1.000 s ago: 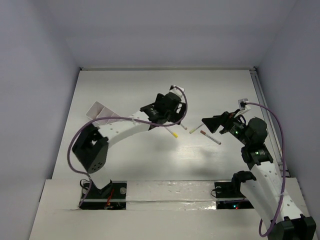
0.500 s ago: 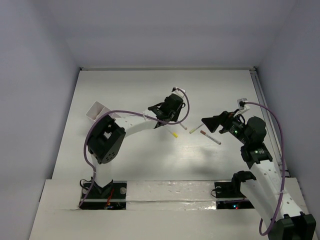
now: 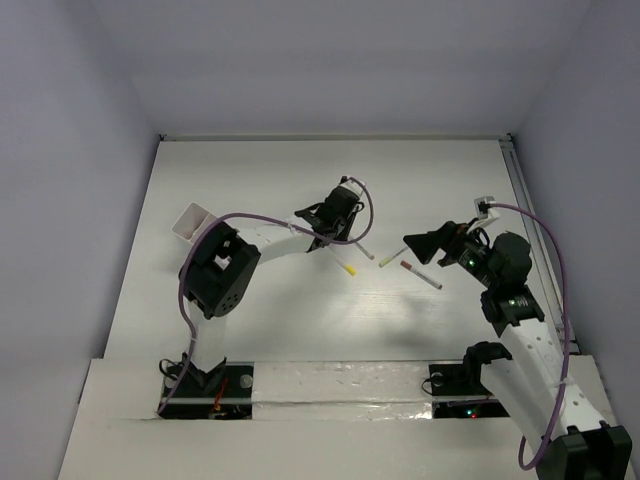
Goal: Sort the stationery into containers
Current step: Pick up the scissors from the center of the board.
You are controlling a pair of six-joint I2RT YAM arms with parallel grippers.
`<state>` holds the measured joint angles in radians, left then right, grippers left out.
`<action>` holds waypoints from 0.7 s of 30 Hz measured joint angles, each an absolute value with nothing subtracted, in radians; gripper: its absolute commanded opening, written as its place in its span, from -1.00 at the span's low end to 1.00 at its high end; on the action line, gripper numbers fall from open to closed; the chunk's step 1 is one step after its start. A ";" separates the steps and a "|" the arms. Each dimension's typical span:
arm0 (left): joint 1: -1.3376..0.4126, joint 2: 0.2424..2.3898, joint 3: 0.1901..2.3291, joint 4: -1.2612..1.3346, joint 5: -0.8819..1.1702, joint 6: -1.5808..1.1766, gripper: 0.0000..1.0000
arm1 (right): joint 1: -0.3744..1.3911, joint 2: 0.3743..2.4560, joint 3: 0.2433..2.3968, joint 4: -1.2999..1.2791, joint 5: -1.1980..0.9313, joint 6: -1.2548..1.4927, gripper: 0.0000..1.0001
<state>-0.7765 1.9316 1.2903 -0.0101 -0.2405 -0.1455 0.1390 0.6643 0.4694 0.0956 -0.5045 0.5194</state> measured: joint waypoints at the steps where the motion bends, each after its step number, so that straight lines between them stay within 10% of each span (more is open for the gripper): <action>1: -0.773 1.933 1.290 -0.006 -0.237 -0.142 -0.47 | 0.139 0.668 0.469 0.096 -0.504 0.519 1.00; 21: -0.746 2.028 1.326 -0.001 -0.208 -0.096 -0.59 | 0.139 0.670 0.469 0.094 -0.504 0.519 1.00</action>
